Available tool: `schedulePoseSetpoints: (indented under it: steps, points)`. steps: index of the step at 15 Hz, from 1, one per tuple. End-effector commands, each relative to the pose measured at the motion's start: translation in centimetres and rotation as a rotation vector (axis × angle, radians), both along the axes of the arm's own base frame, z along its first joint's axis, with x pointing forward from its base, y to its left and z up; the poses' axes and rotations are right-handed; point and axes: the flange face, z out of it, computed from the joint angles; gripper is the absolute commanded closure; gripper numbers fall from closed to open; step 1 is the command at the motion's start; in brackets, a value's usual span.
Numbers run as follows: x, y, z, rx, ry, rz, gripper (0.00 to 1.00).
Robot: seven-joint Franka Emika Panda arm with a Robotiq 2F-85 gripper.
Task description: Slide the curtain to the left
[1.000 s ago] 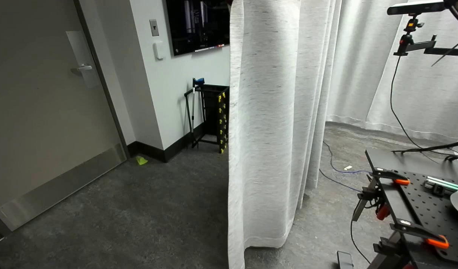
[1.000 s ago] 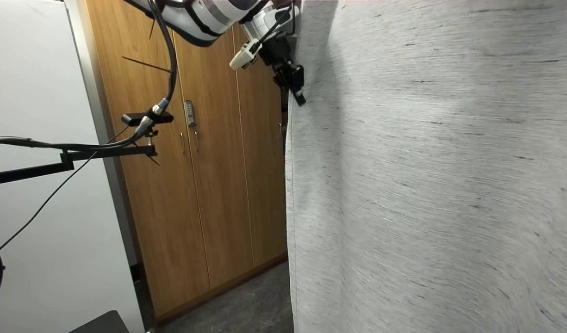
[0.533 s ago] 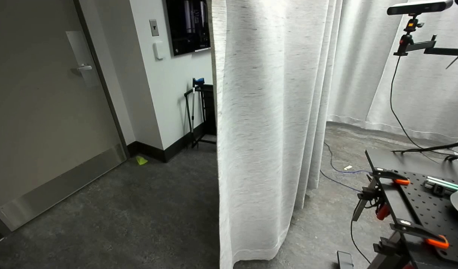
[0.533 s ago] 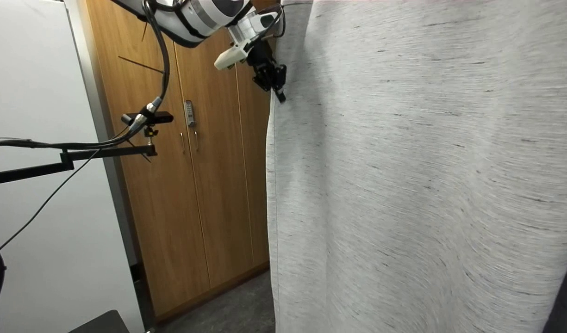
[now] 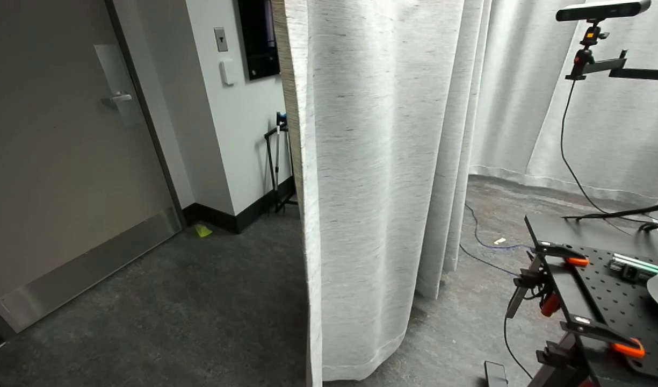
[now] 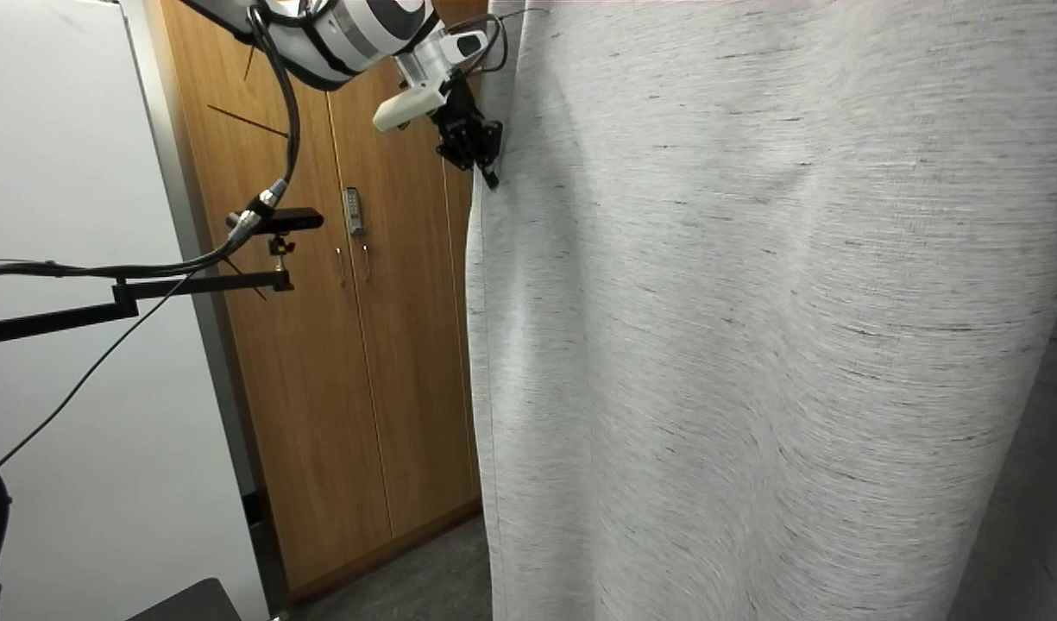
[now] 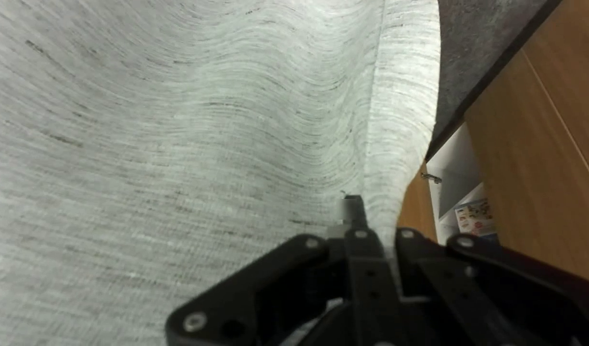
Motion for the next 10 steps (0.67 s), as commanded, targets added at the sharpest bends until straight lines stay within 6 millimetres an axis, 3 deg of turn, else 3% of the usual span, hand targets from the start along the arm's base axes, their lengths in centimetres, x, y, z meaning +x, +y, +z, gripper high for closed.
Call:
schedulePoseSetpoints:
  steps: [1,10]
  points:
    - [0.6,4.6,-5.2,0.007,0.111,0.116,0.99]
    - [-0.8,9.0,-5.2,-0.047,0.114,0.277,0.99]
